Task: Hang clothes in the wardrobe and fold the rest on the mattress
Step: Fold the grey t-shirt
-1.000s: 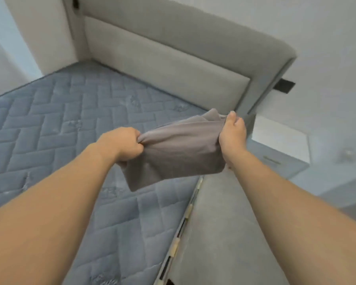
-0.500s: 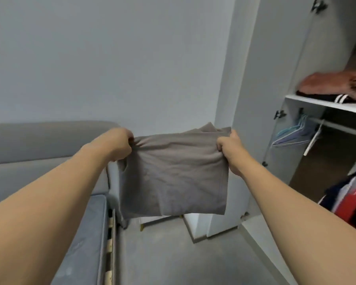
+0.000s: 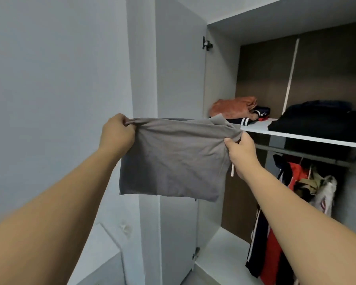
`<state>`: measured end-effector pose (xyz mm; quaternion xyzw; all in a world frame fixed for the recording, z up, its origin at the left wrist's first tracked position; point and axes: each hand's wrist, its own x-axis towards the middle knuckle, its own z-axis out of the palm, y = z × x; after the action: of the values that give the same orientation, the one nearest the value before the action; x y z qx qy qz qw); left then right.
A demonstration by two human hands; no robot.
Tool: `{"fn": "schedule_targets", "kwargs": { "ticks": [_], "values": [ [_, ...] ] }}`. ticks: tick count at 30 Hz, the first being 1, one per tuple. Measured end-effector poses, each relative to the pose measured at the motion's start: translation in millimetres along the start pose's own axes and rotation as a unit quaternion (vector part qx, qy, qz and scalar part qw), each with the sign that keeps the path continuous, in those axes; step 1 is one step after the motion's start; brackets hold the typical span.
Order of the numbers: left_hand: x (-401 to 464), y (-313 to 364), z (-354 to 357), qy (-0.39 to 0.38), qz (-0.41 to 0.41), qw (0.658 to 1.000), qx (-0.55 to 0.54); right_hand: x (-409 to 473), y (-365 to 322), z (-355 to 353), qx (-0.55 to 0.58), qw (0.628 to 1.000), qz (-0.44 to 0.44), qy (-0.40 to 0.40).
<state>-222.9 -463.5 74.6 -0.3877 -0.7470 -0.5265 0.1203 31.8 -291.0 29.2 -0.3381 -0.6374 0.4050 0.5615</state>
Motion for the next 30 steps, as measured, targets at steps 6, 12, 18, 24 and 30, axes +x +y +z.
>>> {"fn": "schedule_targets", "kwargs": {
  "ticks": [6, 12, 18, 24, 30],
  "values": [
    [68.0, 38.4, 124.2, -0.018, 0.077, 0.977, -0.200, 58.4, -1.8, -21.2, -0.108, 0.978, -0.058, 0.171],
    [78.0, 94.1, 243.0, -0.098, 0.102, 0.956, -0.258, 101.4, 7.3, -90.6, -0.209, 0.931, -0.039, 0.296],
    [92.0, 148.7, 346.3, -0.148, 0.154, 0.944, -0.250, 157.6, 39.3, -155.8, -0.308, 0.875, -0.014, 0.373],
    [165.2, 232.2, 414.7, -0.159, 0.182, 0.944, -0.224, 258.2, 19.7, -198.8, -0.369, 0.833, -0.027, 0.411],
    [231.3, 345.4, 494.4, -0.211, 0.199, 0.920, -0.262, 361.7, -17.6, -261.7, -0.447, 0.781, 0.019, 0.436]
  ]
}}
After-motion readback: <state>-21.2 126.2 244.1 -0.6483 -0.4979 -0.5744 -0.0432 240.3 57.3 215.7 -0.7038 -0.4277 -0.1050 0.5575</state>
